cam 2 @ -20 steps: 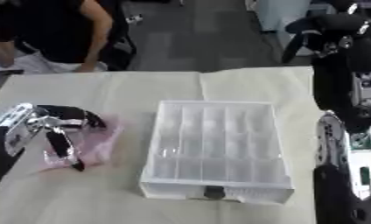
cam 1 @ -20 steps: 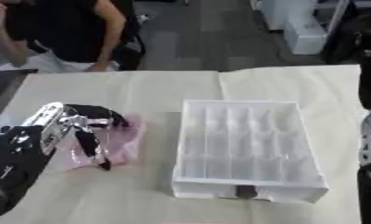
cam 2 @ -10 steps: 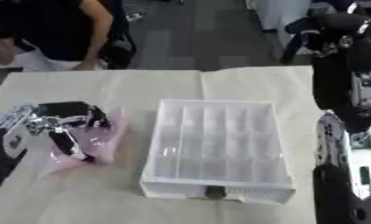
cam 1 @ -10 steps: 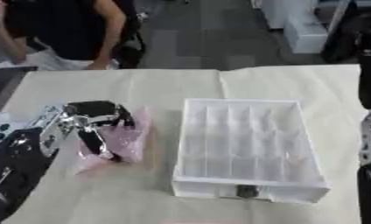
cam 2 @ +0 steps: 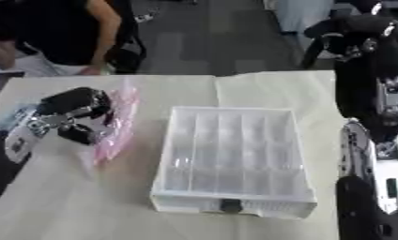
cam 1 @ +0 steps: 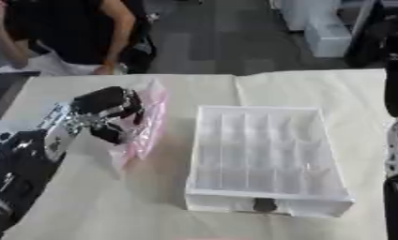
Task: Pick up objects on the table and place them in the box.
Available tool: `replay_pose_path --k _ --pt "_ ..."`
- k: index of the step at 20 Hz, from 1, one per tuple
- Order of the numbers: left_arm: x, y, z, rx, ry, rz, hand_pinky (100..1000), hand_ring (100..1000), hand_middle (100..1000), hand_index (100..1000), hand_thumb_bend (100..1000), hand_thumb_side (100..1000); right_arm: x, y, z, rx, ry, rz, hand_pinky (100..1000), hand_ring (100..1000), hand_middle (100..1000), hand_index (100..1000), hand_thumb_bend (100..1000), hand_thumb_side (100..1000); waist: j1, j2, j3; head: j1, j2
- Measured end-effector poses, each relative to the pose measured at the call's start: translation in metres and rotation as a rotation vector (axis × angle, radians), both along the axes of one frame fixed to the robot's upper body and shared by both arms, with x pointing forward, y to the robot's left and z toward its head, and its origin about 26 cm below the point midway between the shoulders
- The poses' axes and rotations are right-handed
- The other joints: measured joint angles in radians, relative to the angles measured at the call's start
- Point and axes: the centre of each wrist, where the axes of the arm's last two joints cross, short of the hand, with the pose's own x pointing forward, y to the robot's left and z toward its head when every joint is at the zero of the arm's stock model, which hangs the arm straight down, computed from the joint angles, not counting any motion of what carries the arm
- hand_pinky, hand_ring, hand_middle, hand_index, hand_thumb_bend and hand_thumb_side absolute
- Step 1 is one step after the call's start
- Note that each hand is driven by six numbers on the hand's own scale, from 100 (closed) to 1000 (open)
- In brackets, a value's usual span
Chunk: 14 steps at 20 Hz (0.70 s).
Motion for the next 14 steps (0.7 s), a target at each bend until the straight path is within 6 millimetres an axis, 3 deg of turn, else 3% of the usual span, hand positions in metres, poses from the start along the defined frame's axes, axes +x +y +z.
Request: replay_pose_path --k 9,12,14 --pt "0.008 -0.014 0.061 -0.079 -0.278 0.018 100 100 168 259 144 100 0.0 0.0 0.0 -0.002 0.002 0.002 378 647 838 746 100 725 0.0 0.0 -0.002 0.0 0.0" --pt "0.01 -0.025 0.086 -0.105 -0.373 0.012 100 100 167 258 104 100 0.0 0.0 0.0 -0.002 0.002 0.001 378 647 838 746 100 725 0.0 -0.001 -0.002 0.0 0.0" --pt "0.012 -0.034 0.101 -0.114 -0.412 -0.011 100 100 167 257 138 100 0.0 0.0 0.0 -0.002 0.002 0.001 378 647 838 746 100 726 0.0 -0.001 -0.003 0.0 0.0"
